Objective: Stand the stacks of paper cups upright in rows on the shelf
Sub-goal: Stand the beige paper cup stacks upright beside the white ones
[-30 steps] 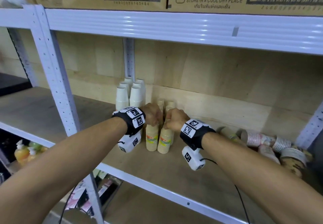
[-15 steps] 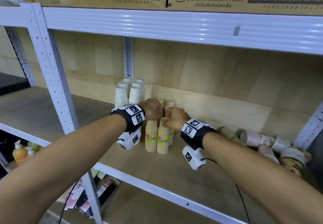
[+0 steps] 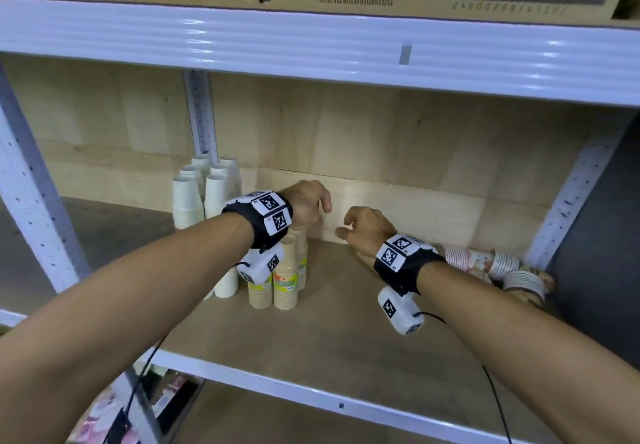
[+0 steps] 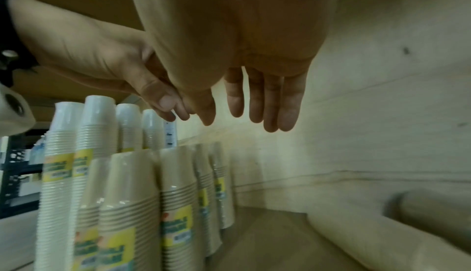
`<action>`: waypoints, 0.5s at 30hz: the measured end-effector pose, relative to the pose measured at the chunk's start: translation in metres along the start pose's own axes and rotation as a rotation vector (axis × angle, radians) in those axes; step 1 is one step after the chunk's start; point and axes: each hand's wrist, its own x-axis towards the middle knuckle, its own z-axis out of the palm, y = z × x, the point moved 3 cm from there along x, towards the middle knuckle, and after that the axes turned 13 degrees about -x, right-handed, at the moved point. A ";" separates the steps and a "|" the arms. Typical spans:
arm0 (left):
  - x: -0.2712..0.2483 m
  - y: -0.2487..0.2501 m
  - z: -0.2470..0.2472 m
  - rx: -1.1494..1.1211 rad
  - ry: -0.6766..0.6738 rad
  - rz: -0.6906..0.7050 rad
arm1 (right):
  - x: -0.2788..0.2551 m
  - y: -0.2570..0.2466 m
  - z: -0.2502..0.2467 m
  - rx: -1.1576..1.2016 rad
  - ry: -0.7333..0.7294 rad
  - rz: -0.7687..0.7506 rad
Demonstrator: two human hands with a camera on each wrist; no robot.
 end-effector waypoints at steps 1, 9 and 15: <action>0.004 0.006 0.006 -0.001 -0.011 0.014 | -0.001 0.011 0.000 -0.011 0.002 0.023; 0.037 0.048 0.056 0.023 -0.146 0.090 | -0.015 0.098 0.002 -0.055 -0.020 0.244; 0.051 0.068 0.099 0.025 -0.250 0.139 | -0.024 0.152 0.018 0.009 -0.127 0.347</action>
